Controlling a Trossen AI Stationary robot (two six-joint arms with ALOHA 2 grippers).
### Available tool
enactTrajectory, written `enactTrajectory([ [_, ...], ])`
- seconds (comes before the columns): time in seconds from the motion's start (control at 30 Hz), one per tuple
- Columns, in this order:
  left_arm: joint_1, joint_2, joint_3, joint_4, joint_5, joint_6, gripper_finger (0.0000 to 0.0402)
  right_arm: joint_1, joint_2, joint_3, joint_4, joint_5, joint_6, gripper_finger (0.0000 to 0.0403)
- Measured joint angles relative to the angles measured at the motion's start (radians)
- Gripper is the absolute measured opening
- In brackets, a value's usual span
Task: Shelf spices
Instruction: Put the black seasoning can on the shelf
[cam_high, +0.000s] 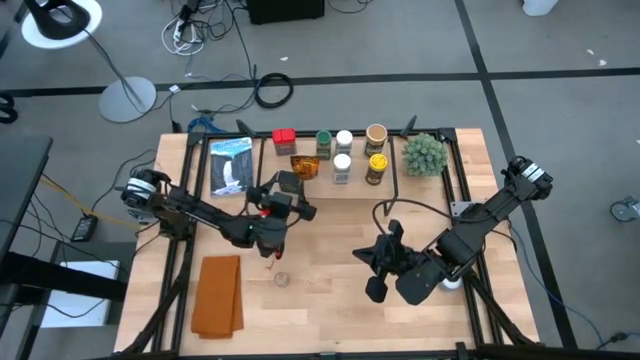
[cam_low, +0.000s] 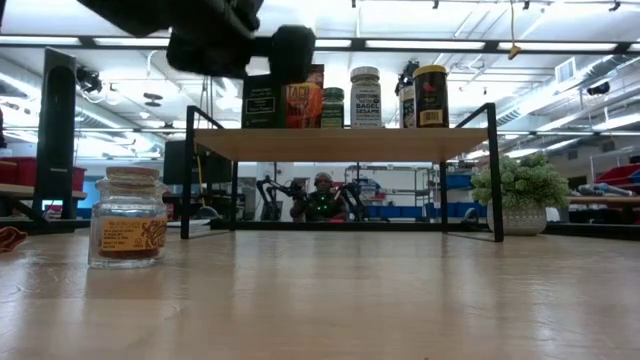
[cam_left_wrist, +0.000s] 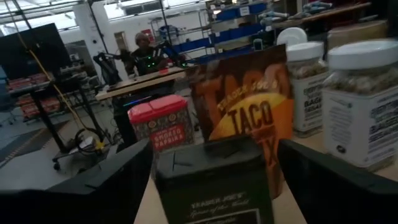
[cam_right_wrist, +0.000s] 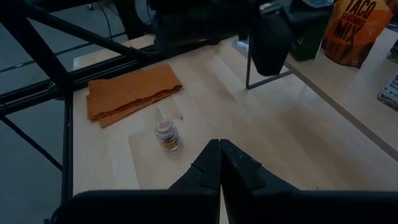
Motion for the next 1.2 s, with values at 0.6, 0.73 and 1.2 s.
enactTrajectory([
  [0.6, -0.075, -0.138, -0.016, 0.333, 0.073, 0.369, 0.0351, 0.025, 0.001, -0.047, 0.01, -0.002, 0.032, 0.0002],
  [0.73, -0.145, -0.19, -0.066, 0.344, 0.201, 0.371, 0.035, 0.025, 0.001, -0.133, 0.039, -0.003, 0.11, 0.0002],
  [1.2, -0.424, -0.447, -0.326, 0.291, 0.463, 0.364, 0.035, -0.037, 0.001, -0.272, 0.331, -0.02, -0.048, 0.0002],
])
